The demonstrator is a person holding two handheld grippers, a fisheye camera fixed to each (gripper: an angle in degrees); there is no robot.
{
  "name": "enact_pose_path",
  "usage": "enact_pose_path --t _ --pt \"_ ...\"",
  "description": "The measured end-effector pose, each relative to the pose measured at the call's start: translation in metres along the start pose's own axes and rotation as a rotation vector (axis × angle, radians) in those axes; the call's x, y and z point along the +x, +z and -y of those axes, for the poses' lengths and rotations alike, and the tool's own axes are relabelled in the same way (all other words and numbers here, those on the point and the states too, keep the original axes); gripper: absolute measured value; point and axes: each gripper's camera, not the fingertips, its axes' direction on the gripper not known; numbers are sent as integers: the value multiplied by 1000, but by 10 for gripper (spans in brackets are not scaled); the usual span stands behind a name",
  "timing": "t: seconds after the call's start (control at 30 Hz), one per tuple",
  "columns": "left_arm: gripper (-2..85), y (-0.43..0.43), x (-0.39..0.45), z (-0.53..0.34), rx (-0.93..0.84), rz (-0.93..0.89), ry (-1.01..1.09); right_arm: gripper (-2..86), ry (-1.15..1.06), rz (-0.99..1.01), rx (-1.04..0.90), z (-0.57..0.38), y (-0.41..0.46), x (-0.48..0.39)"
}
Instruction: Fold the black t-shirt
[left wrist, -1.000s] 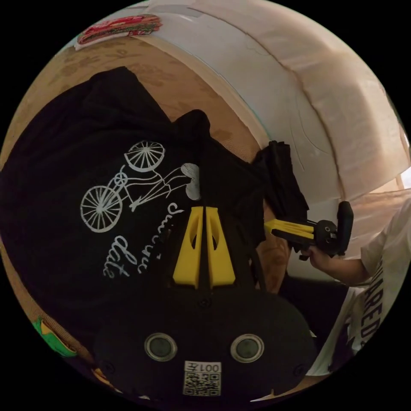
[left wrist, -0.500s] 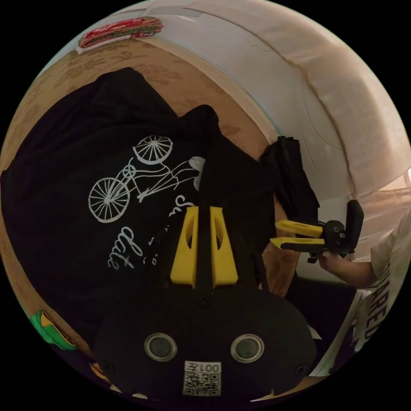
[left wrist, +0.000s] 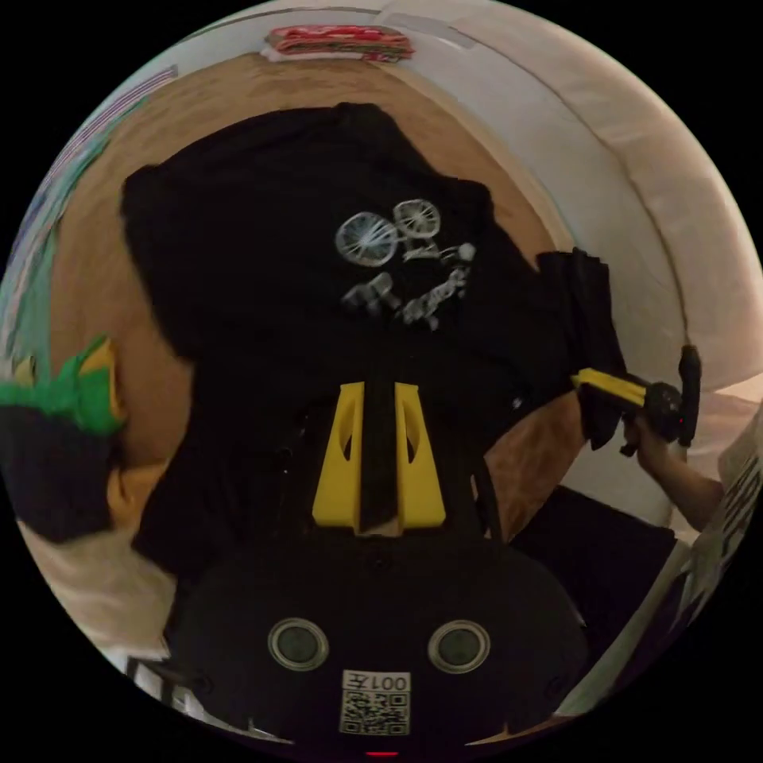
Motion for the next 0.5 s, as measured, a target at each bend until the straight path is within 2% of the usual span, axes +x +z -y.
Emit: enact_pose_path --t 0.13,0.2,0.37,0.5 --pt "37 37 -35 -98 -50 25 -268 19 -76 -4 -56 -5 -17 -11" --pt "40 56 -48 -133 -7 -25 -378 31 -158 19 -54 -4 -31 -24" --pt "46 117 -77 -205 219 -117 -674 83 -142 186 -76 6 -60 -33" --pt "30 153 -80 -234 287 -48 -777 78 -135 157 -65 22 -92 -58"
